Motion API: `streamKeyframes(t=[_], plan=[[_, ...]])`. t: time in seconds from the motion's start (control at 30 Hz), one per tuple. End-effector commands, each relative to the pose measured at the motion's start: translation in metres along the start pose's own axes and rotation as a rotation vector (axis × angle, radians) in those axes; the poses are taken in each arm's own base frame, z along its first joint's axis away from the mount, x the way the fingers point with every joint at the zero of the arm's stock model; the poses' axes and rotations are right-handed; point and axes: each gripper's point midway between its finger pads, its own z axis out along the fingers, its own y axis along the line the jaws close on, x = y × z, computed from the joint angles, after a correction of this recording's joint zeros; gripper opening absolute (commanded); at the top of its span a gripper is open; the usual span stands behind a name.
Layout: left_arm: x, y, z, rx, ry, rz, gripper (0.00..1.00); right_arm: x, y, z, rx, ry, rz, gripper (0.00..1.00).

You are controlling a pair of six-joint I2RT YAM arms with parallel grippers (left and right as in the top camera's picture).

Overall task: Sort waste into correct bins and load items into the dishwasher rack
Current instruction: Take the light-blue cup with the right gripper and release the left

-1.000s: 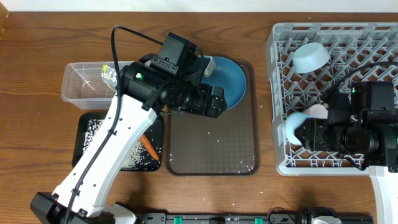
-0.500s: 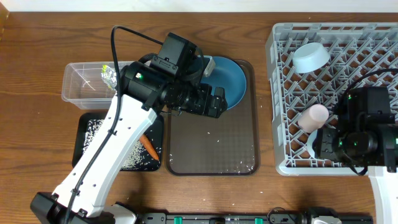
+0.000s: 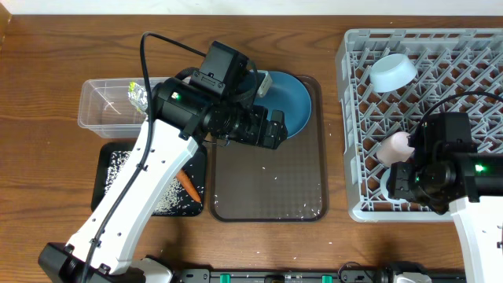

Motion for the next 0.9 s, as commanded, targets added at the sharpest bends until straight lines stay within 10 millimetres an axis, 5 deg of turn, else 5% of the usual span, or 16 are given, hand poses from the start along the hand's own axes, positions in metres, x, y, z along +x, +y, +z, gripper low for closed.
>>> streamKeyframes(t=[0.0, 0.33, 0.87], plan=[[0.001, 0.004, 0.002, -0.013, 0.006, -0.002, 0.98, 0.0, 0.0, 0.001, -0.003, 0.005, 0.022, 0.37], [0.001, 0.004, 0.002, -0.013, 0.006, -0.002, 0.98, -0.018, 0.02, 0.0, -0.111, -0.06, 0.021, 0.37], [0.001, 0.004, 0.002, -0.013, 0.006, -0.002, 0.98, -0.024, 0.014, 0.013, -0.067, -0.056, -0.004, 0.37]])
